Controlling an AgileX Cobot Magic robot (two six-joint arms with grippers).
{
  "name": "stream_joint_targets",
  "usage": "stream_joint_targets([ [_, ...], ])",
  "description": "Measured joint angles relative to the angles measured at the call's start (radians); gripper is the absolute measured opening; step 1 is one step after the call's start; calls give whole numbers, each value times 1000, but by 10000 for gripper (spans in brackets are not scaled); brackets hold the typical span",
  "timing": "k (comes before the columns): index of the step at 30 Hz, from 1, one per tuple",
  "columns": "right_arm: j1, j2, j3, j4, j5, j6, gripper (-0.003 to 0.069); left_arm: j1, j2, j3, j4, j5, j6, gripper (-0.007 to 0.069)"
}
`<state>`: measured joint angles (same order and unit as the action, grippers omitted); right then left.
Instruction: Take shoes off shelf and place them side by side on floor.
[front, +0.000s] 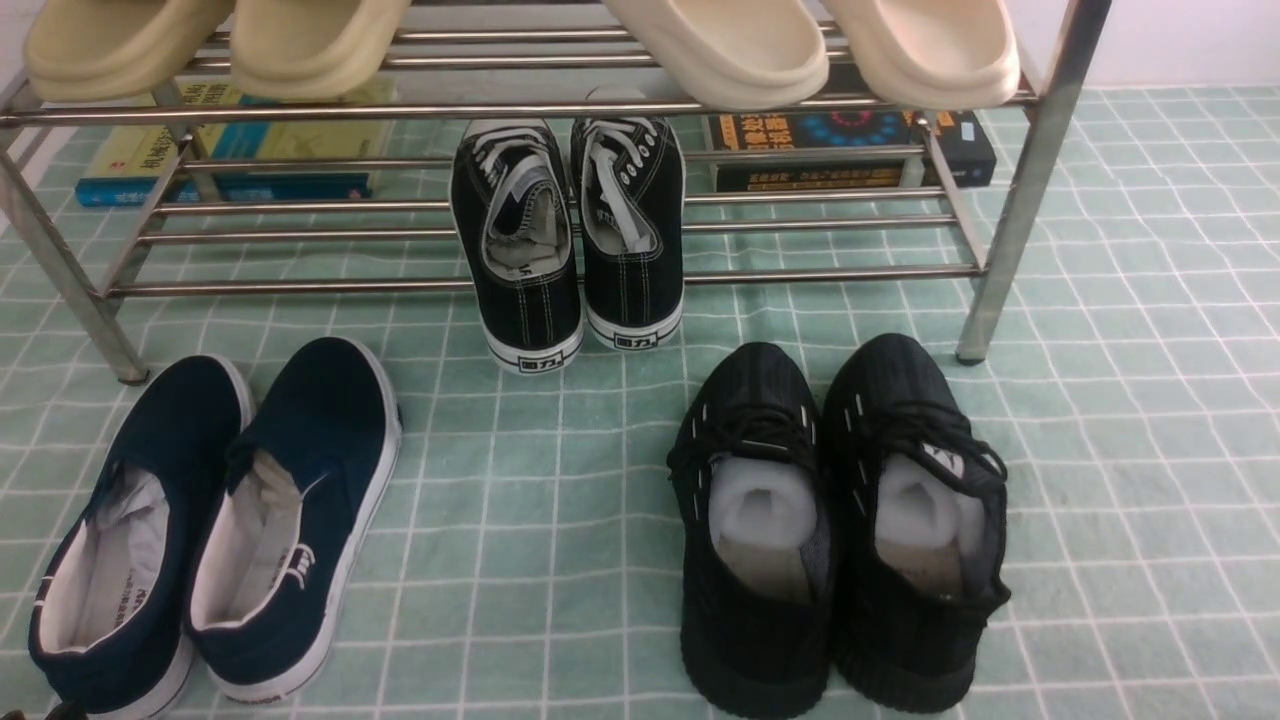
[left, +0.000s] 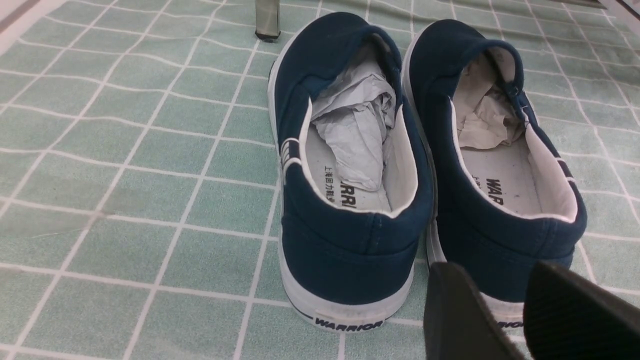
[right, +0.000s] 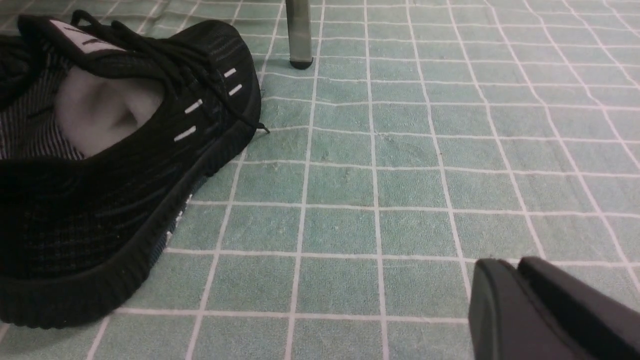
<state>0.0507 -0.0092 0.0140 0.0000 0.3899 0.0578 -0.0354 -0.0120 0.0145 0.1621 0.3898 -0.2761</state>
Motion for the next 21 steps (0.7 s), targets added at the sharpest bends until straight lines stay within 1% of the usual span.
stream_joint_targets([
  [5, -30, 0, 0, -11, 0, 0, 80, 0, 0, 0, 0, 0, 0, 240],
  [21, -37, 0, 0, -26, 0, 0, 91, 0, 0, 0, 0, 0, 0, 240],
])
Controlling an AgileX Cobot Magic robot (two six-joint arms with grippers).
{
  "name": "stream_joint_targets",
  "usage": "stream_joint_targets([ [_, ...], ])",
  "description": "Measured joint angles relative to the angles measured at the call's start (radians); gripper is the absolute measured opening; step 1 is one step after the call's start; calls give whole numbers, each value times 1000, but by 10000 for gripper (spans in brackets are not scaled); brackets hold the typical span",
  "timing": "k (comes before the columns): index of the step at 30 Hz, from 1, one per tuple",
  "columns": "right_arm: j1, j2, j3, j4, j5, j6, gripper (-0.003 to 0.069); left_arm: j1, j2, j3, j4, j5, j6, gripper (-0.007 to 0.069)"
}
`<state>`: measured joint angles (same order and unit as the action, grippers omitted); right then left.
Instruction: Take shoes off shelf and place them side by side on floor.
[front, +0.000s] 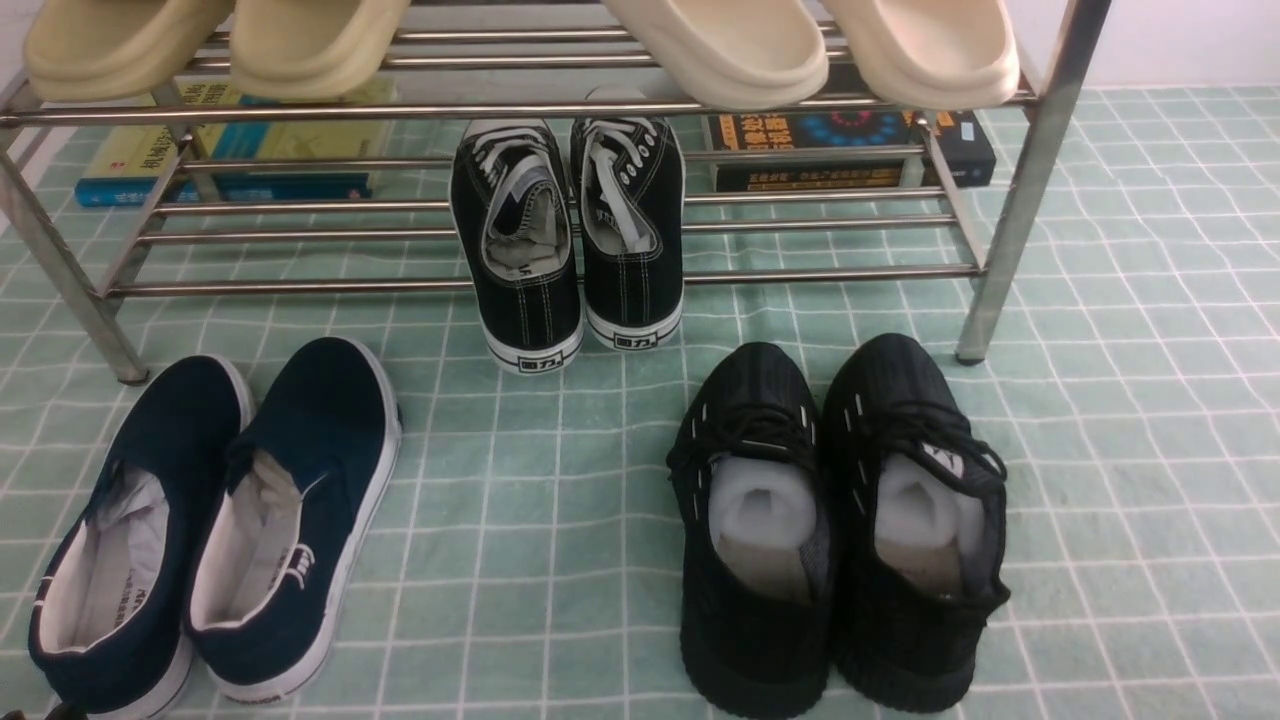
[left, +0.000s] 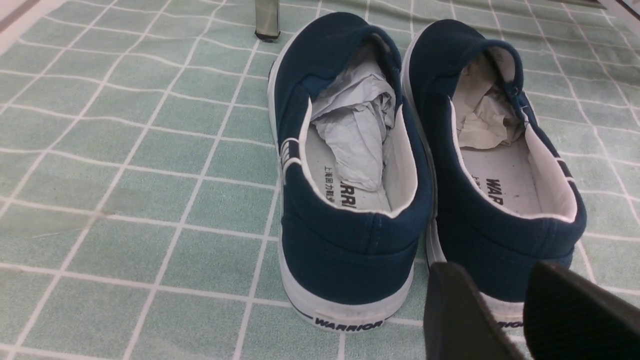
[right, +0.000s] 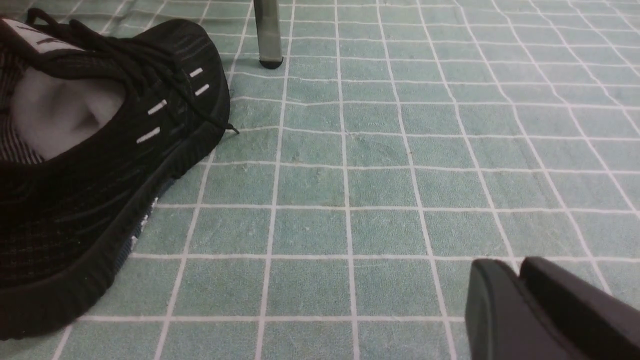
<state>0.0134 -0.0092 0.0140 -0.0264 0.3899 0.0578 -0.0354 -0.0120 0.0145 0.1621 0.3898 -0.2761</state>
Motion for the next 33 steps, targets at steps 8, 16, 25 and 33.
stream_joint_targets([
  [8, 0, 0, 0, 0, 0, 0, 100, 0, 0, 0, 0, 0, 0, 240],
  [16, 0, 0, 0, 0, 0, -1, 111, 0, 0, 0, 0, 0, 0, 240],
  [25, 0, 0, 0, 0, 0, -1, 117, 0, 0, 0, 0, 0, 0, 240],
  [33, 0, 0, 0, 0, 0, -1, 125, 0, 0, 0, 0, 0, 0, 240],
])
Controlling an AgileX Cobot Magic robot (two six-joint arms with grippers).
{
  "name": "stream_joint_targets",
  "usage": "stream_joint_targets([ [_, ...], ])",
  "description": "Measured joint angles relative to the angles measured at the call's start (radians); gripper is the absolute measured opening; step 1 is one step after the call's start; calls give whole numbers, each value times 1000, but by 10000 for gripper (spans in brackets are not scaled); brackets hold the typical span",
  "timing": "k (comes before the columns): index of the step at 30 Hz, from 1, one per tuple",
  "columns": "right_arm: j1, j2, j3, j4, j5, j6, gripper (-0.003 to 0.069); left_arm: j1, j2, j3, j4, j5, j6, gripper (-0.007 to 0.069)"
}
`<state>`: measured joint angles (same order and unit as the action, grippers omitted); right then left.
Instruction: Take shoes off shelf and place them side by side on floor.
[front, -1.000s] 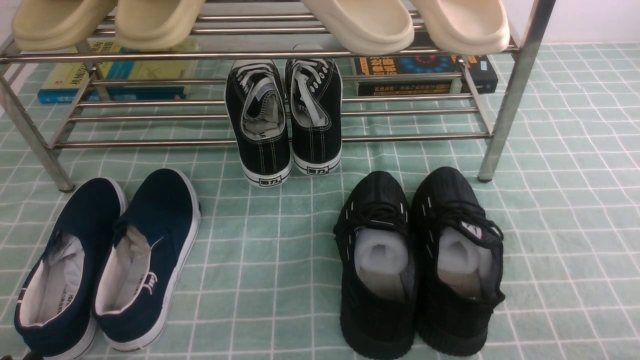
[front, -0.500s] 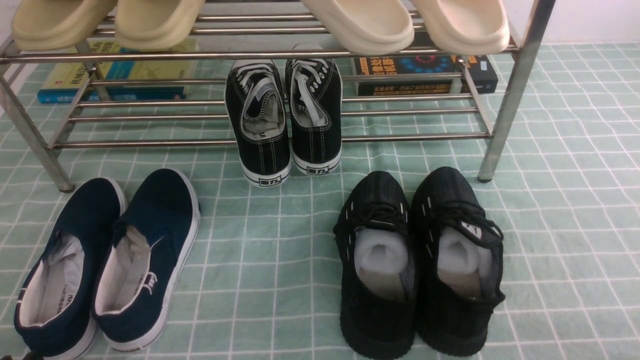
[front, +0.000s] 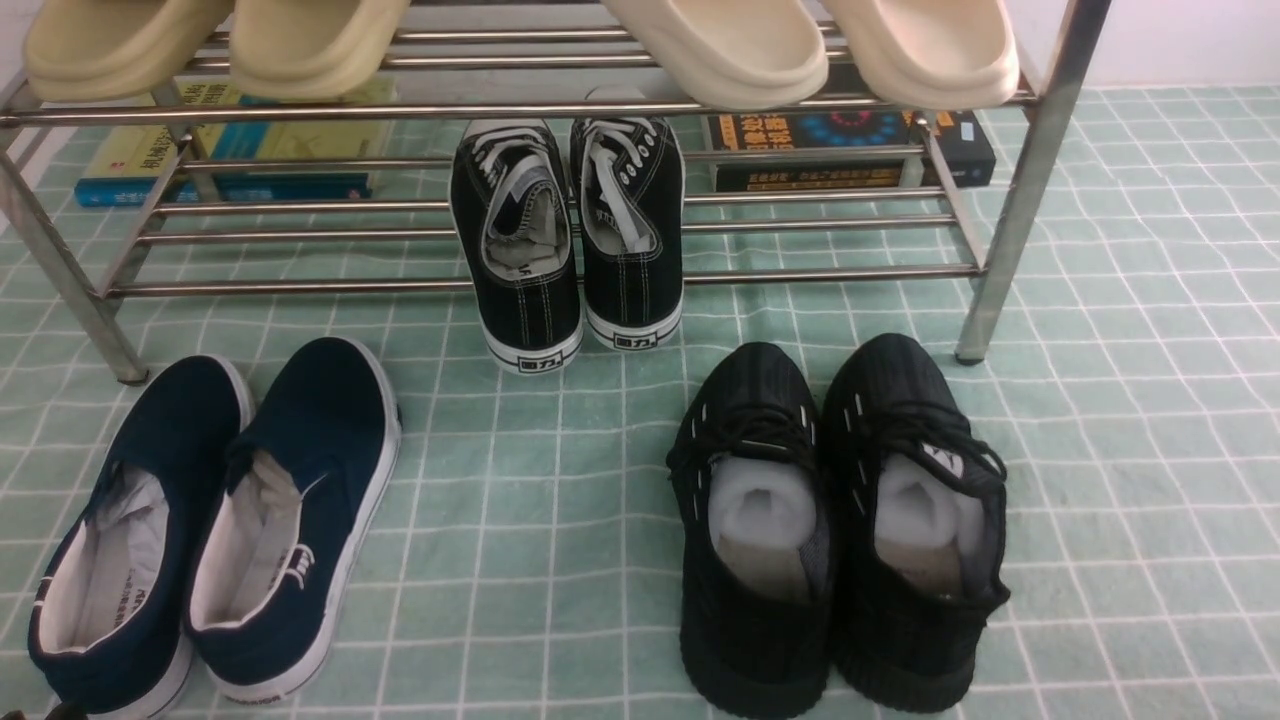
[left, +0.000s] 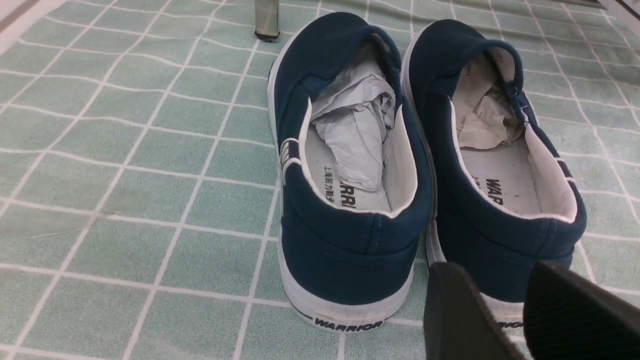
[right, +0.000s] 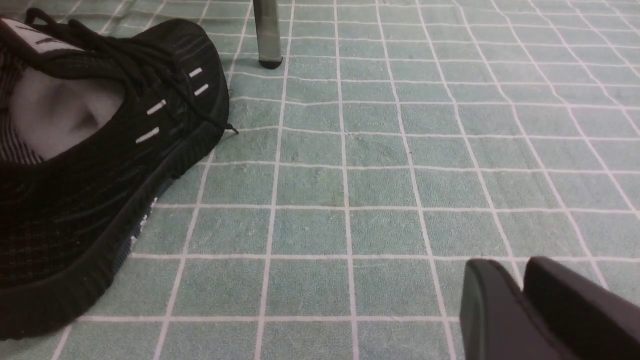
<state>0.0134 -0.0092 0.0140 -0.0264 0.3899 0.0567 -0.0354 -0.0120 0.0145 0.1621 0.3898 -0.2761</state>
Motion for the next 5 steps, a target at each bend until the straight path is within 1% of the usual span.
stream_joint_targets([
  [5, 0, 0, 0, 0, 0, 0, 132, 0, 0, 0, 0, 0, 0, 240],
])
